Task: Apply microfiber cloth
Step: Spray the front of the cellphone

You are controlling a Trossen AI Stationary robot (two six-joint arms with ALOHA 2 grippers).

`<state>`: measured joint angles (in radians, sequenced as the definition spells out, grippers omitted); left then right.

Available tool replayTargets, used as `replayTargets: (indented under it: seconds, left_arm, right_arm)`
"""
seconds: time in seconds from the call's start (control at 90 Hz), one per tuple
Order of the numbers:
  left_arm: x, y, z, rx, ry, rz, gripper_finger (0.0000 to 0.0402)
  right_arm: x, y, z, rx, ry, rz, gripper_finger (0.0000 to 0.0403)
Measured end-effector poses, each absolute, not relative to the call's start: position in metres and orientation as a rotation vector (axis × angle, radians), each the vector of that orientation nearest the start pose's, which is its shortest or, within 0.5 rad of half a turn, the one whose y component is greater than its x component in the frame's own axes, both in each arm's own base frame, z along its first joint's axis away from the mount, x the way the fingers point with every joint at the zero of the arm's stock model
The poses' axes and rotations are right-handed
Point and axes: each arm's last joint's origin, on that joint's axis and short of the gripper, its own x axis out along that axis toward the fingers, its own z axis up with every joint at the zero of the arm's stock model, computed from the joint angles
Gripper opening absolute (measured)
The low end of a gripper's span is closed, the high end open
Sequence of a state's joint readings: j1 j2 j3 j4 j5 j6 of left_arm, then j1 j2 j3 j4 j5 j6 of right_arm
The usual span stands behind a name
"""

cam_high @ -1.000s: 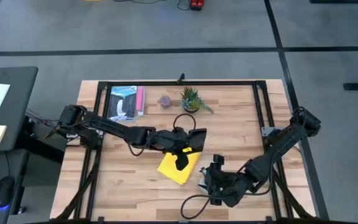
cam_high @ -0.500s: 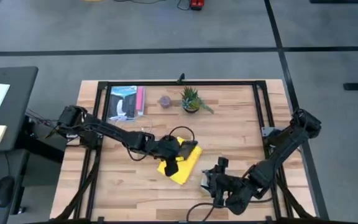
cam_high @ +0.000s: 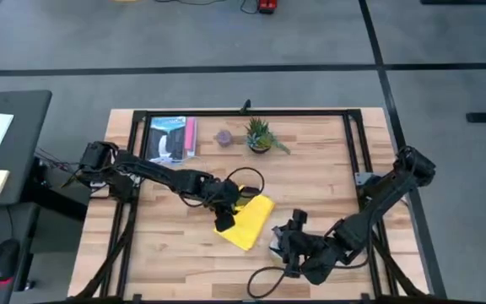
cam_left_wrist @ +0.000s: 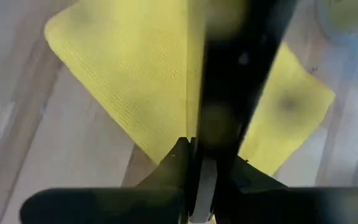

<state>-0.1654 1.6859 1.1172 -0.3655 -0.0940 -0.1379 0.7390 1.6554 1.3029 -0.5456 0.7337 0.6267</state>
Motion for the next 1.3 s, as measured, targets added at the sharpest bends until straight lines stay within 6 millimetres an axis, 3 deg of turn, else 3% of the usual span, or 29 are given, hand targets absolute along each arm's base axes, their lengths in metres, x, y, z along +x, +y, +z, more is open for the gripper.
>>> replayTargets:
  seconds: [0.289, 0.678, 0.822, 0.978, 1.3]
  left_arm:
    - [0.345, -0.055, 0.209, -0.016, 0.888, -0.007, 0.0009]
    - [0.345, -0.055, 0.209, -0.017, 0.886, -0.005, 0.0009]
    - [0.345, -0.055, 0.209, -0.017, 0.886, -0.005, 0.0009]
    - [0.345, -0.055, 0.209, -0.013, 0.885, 0.004, 0.0009]
    - [0.345, -0.055, 0.209, -0.012, 0.884, 0.005, 0.0009]
  right_arm:
    - [0.26, 0.227, 0.267, 0.003, 0.649, -0.191, 0.0218]
    - [0.253, 0.222, 0.263, 0.113, 0.7, -0.282, 0.0237]
    - [0.25, 0.221, 0.261, 0.14, 0.727, -0.306, 0.0213]
    - [0.248, 0.221, 0.26, 0.137, 0.731, -0.306, 0.0157]
    - [0.238, 0.213, 0.256, 0.039, 0.776, -0.392, 0.0155]
